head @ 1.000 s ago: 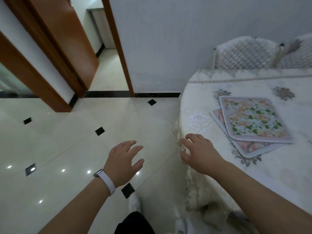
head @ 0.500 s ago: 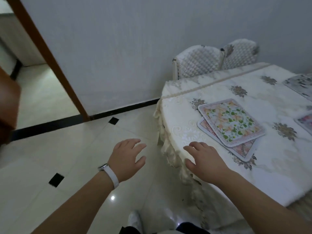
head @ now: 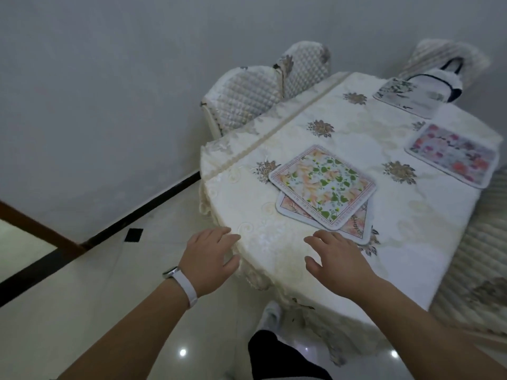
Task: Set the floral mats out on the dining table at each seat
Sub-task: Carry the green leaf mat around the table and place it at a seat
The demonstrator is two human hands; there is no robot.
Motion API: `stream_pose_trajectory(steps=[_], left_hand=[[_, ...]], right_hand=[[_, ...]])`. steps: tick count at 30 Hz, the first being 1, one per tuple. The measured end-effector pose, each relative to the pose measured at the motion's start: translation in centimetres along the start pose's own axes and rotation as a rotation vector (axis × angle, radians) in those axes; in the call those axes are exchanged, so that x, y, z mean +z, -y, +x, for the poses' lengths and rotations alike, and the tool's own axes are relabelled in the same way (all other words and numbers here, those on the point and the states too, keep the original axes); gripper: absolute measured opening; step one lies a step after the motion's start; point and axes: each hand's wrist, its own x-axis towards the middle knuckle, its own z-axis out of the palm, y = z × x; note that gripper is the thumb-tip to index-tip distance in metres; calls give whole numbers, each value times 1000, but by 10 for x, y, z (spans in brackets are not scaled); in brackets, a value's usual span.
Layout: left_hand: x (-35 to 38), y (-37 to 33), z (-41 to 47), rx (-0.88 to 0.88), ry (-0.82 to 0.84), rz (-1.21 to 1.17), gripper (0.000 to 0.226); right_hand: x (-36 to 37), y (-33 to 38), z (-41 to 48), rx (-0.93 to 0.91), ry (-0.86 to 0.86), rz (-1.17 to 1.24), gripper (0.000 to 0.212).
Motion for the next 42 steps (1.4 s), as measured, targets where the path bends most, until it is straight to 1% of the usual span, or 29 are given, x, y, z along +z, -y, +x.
stream_pose_trajectory(steps=[5, 8, 11, 18, 20, 24, 27, 29, 32, 34, 36, 38, 42], left_hand=[[8, 12, 68, 16, 113, 44, 46], [11, 20, 119, 68, 186, 112, 45], [14, 20, 172, 111, 228, 178, 49], [34, -4, 262, 183, 343, 196, 66], [44, -11, 282, 179, 393, 182, 64], [63, -19, 312, 131, 455, 102, 57], [77, -14, 333, 34, 506, 71, 50], [83, -7, 346, -42, 550, 48, 52], [90, 2, 364, -128, 581, -56, 54], [94, 0, 378, -186, 572, -153, 40], [98, -6, 394, -231, 568, -260, 30], [106, -11, 409, -264, 594, -314, 28], [115, -17, 438, -294, 592, -383, 35]], right_hand=[[19, -45, 51, 97, 37, 118, 51], [24, -78, 86, 169, 33, 188, 51], [25, -105, 112, 213, 30, 225, 50], [24, -149, 118, 381, 33, 312, 49], [28, -158, 116, 467, 40, 362, 48], [38, -161, 116, 596, 13, 552, 40], [45, -160, 118, 644, 6, 619, 36], [48, -159, 121, 681, -3, 641, 36], [52, -154, 128, 734, -29, 690, 39], [54, -149, 134, 764, -42, 702, 42], [56, -146, 144, 810, -72, 765, 45], [55, -146, 156, 908, -108, 885, 47], [47, -148, 177, 1136, -251, 1123, 41]])
